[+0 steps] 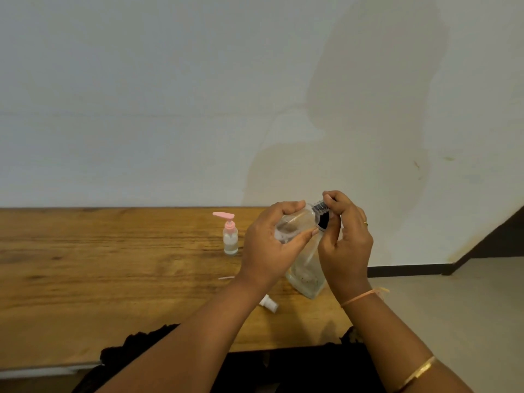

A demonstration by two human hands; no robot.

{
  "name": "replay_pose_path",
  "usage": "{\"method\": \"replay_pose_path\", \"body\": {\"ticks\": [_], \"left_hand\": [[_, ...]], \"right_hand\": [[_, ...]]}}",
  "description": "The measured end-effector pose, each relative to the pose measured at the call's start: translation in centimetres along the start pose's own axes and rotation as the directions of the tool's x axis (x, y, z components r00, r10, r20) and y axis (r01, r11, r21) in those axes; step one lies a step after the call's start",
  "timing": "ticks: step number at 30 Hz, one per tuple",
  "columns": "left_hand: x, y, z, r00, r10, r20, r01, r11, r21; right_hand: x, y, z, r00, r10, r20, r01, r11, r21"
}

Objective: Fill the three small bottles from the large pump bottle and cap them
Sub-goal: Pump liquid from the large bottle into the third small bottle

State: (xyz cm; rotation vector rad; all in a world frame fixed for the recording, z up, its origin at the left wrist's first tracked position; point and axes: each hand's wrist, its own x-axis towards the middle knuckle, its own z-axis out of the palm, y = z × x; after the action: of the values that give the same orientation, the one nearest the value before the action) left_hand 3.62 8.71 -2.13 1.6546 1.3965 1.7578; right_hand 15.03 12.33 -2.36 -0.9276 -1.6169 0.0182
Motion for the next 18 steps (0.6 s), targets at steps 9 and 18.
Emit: {"method": "replay_pose_path", "body": {"ticks": [9,18], "left_hand": [[0.3,0.6,-0.4,0.999,0.029,-0.016,-0.029,1.000,0.010],[0.1,0.1,0.2,1.000,-0.019,-0.003,0.019,1.000,-0.002]], "right_hand": [[0.5,-1.4,-0.2,0.999,0.051,-0.017,-0.051,0.999,0.008],[0.0,0.0,0.0,1.000,0.008,-0.010,-0.008,1.000,-0.011]]}}
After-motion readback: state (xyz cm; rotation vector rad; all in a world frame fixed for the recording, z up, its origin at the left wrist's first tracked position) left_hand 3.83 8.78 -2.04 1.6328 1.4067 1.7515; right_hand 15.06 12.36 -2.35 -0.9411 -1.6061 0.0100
